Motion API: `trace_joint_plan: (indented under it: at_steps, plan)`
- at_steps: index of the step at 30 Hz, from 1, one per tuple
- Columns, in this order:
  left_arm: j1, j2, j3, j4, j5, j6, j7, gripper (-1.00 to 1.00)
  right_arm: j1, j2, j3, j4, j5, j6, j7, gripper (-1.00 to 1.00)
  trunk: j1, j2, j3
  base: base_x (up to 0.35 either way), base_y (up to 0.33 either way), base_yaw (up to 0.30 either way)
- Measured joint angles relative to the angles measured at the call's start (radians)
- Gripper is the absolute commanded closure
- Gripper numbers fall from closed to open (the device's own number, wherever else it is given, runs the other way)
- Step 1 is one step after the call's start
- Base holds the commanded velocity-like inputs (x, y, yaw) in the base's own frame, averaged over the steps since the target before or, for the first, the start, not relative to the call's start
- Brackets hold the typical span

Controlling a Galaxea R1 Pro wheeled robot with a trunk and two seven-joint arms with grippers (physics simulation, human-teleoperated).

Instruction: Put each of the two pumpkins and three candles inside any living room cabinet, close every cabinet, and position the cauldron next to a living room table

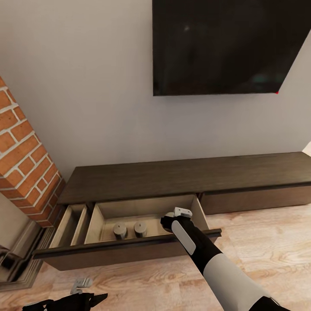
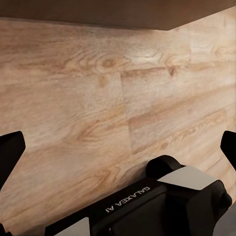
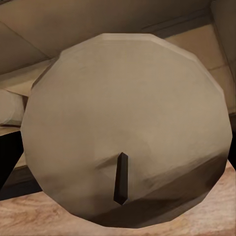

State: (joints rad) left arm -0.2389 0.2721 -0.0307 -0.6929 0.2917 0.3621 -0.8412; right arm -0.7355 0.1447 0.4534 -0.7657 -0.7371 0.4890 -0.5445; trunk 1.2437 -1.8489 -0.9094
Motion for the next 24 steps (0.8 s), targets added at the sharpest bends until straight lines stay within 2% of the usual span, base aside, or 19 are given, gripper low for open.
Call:
trace_joint_plan:
  at_steps: [17,24]
  plan:
    - [0.0,0.0,-0.001,0.0,0.0,0.0,0.0,-1.0,-0.002,0.0,0.0,0.004,-0.001,0.006,0.0,1.0,0.0,0.0,0.0,0.064,0.004,0.0]
    - [0.0,0.0,0.0,0.0,0.0,0.0,0.0,-1.0,-0.041,0.001,-0.002,0.079,-0.002,0.007,0.0,1.0,0.0,0.0,0.0,0.002,0.0,0.0]
